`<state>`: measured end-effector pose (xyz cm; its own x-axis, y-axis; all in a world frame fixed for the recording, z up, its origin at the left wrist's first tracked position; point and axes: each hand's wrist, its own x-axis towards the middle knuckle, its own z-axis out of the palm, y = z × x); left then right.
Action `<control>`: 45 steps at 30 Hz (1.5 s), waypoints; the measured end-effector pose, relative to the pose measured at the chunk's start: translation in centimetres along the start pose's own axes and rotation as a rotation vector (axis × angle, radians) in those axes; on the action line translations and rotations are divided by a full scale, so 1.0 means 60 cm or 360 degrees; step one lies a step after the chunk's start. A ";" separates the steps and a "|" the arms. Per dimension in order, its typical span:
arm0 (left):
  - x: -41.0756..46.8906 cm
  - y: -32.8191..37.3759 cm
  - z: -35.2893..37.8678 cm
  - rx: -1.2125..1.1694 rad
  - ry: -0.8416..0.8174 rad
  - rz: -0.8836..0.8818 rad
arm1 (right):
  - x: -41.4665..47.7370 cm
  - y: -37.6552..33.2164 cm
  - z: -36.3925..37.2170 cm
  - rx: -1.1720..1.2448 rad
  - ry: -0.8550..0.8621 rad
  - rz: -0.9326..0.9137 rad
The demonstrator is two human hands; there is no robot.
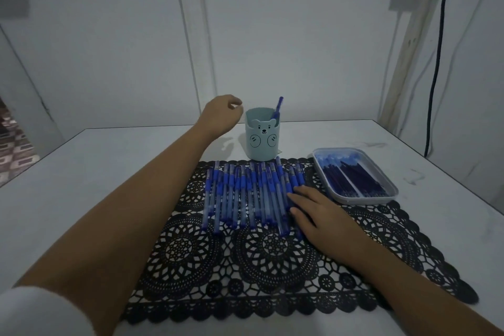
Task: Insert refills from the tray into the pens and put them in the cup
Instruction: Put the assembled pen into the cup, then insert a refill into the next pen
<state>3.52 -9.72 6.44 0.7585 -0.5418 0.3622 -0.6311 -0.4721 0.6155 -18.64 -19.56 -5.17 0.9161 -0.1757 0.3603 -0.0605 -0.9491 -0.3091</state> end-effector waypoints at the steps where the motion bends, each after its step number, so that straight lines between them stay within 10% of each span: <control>1: -0.014 -0.013 -0.003 0.0061 0.0016 -0.0007 | 0.001 0.001 0.000 0.0005 0.0000 -0.0002; 8: -0.138 -0.099 0.001 0.0603 -0.0264 -0.0258 | 0.003 0.003 0.000 0.0062 -0.0032 0.0026; 26: -0.164 -0.138 0.012 0.0487 -0.0251 -0.0419 | 0.003 0.006 -0.001 0.0139 0.0077 0.0005; 31: -0.177 -0.102 -0.010 0.0342 -0.0114 -0.0204 | 0.003 -0.001 -0.005 0.0197 0.0350 -0.0058; 35: -0.215 -0.036 -0.021 0.0307 -0.0594 0.0207 | 0.000 -0.020 -0.019 0.0066 0.0489 -0.0263; 45: -0.294 -0.023 0.002 0.0455 -0.0446 0.0732 | -0.009 -0.053 -0.018 -0.0017 0.0174 -0.0641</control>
<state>-9.02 0.39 -0.87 0.3508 -0.8785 0.3244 -0.9319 -0.2934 0.2135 -19.38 -16.69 -3.45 0.8199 0.1837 0.5422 0.2891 -0.9503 -0.1152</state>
